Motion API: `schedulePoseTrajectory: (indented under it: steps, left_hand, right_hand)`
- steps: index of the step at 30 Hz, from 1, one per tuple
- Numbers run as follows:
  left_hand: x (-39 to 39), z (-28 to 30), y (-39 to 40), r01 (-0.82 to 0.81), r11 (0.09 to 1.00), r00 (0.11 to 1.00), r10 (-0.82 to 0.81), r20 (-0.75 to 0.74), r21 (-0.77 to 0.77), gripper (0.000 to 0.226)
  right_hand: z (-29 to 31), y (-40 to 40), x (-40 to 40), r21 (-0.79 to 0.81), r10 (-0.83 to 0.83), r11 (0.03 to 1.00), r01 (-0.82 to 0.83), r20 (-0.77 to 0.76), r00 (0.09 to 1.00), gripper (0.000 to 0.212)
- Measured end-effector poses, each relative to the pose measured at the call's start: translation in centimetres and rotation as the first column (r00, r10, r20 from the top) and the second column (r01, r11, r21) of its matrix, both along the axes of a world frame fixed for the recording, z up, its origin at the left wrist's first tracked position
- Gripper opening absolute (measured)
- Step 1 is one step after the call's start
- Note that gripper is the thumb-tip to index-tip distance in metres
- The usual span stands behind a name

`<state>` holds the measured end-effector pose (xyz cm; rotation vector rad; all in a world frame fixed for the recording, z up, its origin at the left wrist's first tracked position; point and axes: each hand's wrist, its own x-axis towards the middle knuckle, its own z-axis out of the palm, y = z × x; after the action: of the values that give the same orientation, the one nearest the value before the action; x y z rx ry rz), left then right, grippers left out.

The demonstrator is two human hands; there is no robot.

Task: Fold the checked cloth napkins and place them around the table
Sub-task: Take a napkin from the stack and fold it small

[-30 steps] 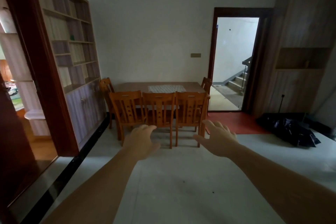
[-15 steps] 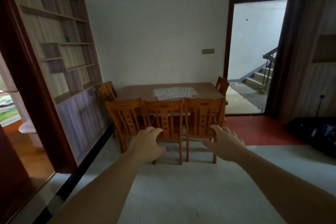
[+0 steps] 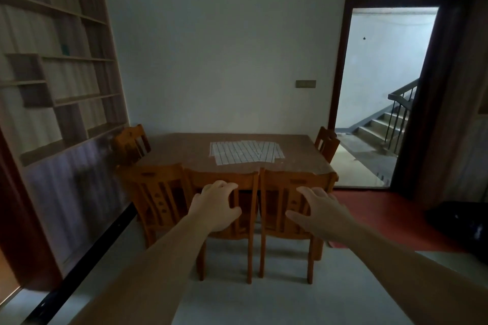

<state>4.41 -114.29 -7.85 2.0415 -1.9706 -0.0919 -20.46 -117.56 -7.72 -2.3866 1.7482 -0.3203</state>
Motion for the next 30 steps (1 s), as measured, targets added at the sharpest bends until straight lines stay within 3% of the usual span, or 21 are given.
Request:
schedulePoseTrajectory:
  steps: [3,6,13,20,26,30]
  left_hand:
    - [1.5,-1.1,-8.6,-0.013,1.0,0.999,0.012,-0.053,-0.022,0.066]
    - [3.3,-1.2,-17.0,-0.025,0.999,0.993,0.022,-0.116,-0.024,0.064]
    - [5.7,0.3,-33.5,-0.032,0.998,0.995,0.026,-0.097,-0.054,0.059]
    - [6.7,-1.2,-48.8,-0.026,1.0,0.999,0.026,-0.025,-0.002,0.059]
    - [8.7,-2.0,-61.9,-0.066,0.998,0.997,0.066,0.028,0.014,0.058]
    - [11.2,-1.1,-68.7,-0.125,0.992,0.992,0.124,0.021,0.005,0.059]
  right_hand:
    - [0.0,-8.5,0.9,-0.026,0.042,0.999,-0.046,-0.13,0.991,0.08]
    - [0.5,-16.9,2.1,-0.018,0.0,1.0,-0.002,-0.096,0.995,0.082]
    - [2.8,-32.1,4.9,-0.058,-0.004,0.998,-0.003,-0.106,0.994,0.079]
    - [1.0,-49.5,6.6,-0.038,0.034,0.999,-0.036,-0.048,0.998,0.078]
    - [-0.8,-65.8,9.0,0.069,0.1,0.992,-0.109,0.116,0.988,0.075]
    - [-0.1,-74.0,12.0,0.02,0.173,0.984,-0.175,0.089,0.981,0.076]
